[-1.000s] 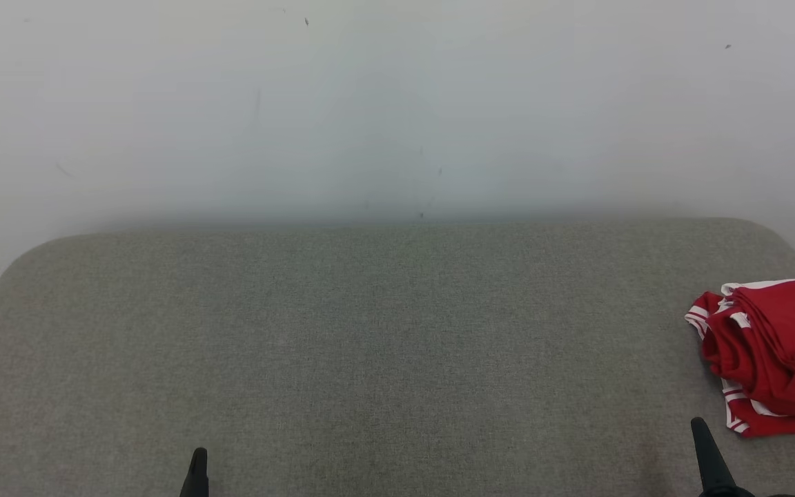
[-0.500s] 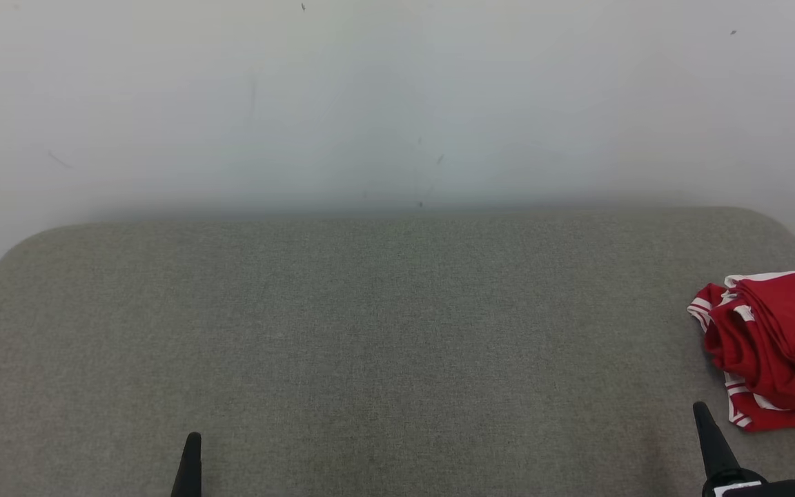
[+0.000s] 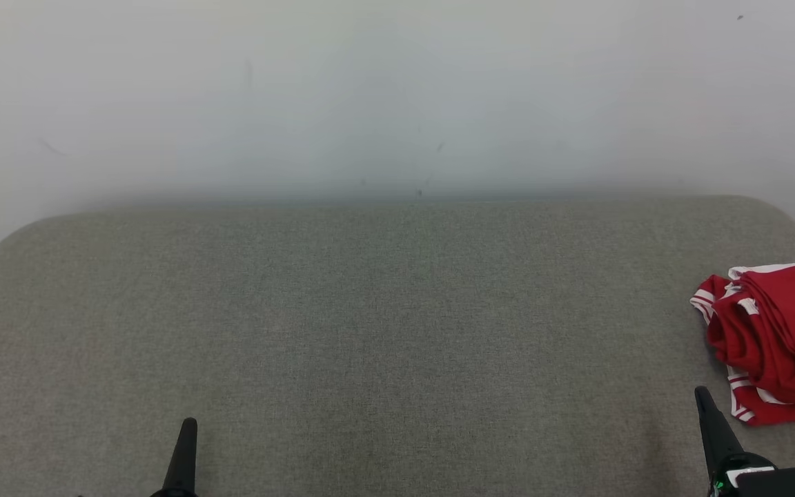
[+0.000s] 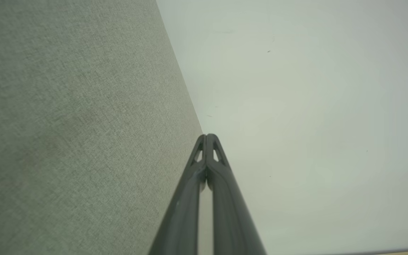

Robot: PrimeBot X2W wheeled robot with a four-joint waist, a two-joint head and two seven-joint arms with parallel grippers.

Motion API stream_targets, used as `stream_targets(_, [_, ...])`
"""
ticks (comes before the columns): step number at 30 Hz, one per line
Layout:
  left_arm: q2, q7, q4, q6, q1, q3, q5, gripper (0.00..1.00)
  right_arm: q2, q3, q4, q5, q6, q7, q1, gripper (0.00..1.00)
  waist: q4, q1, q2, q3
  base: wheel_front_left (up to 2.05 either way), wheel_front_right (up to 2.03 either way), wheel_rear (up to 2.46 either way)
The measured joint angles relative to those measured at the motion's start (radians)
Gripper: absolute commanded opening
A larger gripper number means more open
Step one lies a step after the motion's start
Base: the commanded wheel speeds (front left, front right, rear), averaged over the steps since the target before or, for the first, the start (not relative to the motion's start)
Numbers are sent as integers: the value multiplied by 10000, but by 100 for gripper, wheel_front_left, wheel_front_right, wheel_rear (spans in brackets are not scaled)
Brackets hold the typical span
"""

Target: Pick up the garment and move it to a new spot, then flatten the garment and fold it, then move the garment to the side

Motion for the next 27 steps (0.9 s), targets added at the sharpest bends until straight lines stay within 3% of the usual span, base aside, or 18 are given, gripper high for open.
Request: stream_targets(27, [-15, 395, -44, -104, -427, 274, -1965, 0, 109, -368, 81, 1810, 0, 606, -523, 0, -30, 0, 0, 446, 0, 0, 0])
